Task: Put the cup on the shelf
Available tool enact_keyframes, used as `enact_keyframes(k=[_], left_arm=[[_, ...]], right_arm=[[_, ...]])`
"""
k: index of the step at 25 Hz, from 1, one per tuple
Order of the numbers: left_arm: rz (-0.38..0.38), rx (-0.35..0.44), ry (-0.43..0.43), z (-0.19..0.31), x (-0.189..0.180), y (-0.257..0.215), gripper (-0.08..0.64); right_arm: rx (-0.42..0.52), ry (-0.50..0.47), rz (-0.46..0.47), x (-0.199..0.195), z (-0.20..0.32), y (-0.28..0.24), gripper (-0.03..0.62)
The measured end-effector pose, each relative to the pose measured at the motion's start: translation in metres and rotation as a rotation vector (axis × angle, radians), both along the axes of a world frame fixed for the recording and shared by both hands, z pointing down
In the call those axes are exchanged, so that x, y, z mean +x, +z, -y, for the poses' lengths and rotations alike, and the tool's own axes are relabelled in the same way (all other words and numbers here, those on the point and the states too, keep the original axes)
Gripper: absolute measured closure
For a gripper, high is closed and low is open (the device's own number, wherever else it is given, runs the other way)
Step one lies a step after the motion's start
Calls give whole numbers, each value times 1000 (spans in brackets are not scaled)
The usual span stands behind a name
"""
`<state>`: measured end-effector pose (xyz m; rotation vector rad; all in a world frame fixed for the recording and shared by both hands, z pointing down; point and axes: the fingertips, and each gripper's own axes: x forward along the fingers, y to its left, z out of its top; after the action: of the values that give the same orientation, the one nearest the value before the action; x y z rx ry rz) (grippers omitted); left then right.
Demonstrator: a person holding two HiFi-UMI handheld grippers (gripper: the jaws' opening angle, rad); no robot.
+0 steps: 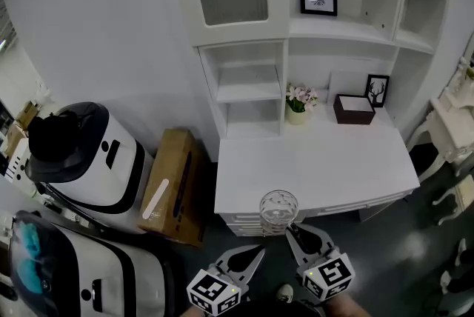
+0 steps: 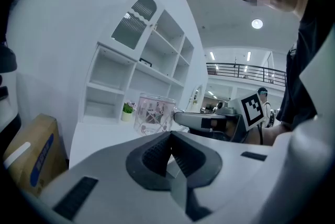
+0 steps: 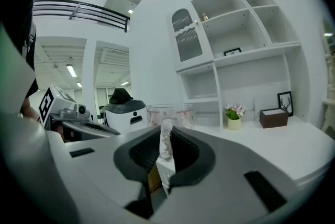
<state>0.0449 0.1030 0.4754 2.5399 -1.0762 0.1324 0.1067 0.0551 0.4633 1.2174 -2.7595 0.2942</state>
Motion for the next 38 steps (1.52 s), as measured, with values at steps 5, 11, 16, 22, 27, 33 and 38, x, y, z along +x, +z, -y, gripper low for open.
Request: enact_keyframes(k=[5,11,16,22,27,33,38], left_arm=[[-6,-2,-5,-2,-4,-1,555],[-21,-10,-6,-6,-9,0,555],[-28,-8,-5,-8,-14,-1,555],[-33,-4,-2,-9,-22,-1,555],[-38,-6,5,-9,-31,-2,555],[-36,-7,17,-9,-42,-1,555],[-31,-12,25,-8,-55,0,555]], right_arm=[[6,5,-8,-4,0,-3,560],[11,-2,-14,-9,-4,-2,561],[13,7,-17,-14,-6,-5,561],[16,12,-24,-20,-7,-6,561],[14,19,-24,-29,-7,-7,561],[7,27,-21,-40,-6,-6,561],[8,37,-13,-51,-3,-7,561]])
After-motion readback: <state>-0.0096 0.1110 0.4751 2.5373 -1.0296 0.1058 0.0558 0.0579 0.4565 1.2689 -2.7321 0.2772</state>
